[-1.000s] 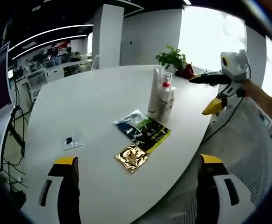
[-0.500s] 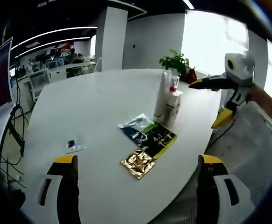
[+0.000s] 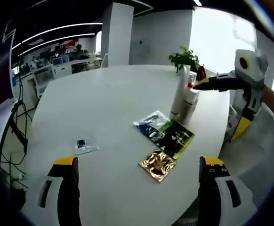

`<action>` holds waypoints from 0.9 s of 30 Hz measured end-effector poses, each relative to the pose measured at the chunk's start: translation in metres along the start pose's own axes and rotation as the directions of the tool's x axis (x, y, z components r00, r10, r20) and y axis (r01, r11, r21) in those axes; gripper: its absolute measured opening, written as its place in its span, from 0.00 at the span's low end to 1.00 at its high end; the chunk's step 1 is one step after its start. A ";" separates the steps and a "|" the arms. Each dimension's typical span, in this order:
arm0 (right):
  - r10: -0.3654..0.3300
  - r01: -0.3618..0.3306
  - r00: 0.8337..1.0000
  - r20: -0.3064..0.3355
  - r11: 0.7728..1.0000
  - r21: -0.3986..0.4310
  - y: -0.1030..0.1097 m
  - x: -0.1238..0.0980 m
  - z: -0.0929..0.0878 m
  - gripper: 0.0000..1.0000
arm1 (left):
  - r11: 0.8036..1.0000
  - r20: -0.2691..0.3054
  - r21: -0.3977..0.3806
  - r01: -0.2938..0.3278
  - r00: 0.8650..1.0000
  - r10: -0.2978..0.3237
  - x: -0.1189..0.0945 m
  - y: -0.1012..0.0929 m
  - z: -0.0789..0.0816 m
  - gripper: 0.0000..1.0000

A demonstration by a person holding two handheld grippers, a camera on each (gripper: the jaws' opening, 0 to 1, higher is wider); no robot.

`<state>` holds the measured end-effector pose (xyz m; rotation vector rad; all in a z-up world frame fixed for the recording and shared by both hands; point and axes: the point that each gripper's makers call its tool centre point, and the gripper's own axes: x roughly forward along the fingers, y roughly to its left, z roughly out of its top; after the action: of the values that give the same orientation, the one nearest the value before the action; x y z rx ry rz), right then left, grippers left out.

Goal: Arrange the skincare products in the storage area until every visible bottle or jar stands upright without overlapping.

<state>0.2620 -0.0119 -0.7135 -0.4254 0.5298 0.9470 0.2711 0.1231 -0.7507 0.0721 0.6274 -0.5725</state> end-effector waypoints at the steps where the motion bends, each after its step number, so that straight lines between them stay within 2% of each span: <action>1: 0.009 -0.009 1.000 -0.003 1.000 -0.004 0.001 0.003 0.000 1.00 | 1.000 -0.003 -0.006 -0.001 1.000 0.001 0.003 0.005 0.000 0.99; 9: 0.065 -0.066 0.997 -0.036 0.997 -0.032 0.006 0.029 -0.002 1.00 | 1.000 0.006 -0.014 -0.003 1.000 0.003 0.024 0.035 0.007 0.99; 12: 0.076 -0.077 0.997 -0.027 0.996 -0.045 0.006 0.037 0.003 1.00 | 1.000 -0.005 -0.023 0.000 1.000 0.000 0.033 0.045 0.007 0.97; 20: 0.104 -0.105 0.994 -0.026 0.994 -0.041 0.002 0.065 0.011 0.99 | 0.999 -0.009 -0.034 0.017 1.000 -0.017 0.050 0.064 0.006 0.95; 27: 0.130 -0.131 0.991 -0.039 0.991 -0.026 0.000 0.090 0.008 0.95 | 0.998 -0.029 -0.050 0.043 0.999 -0.044 0.067 0.077 0.002 0.90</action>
<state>0.3063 0.0507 -0.7611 -0.4384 0.5845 1.0753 0.3571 0.1553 -0.7955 0.0206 0.6730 -0.5983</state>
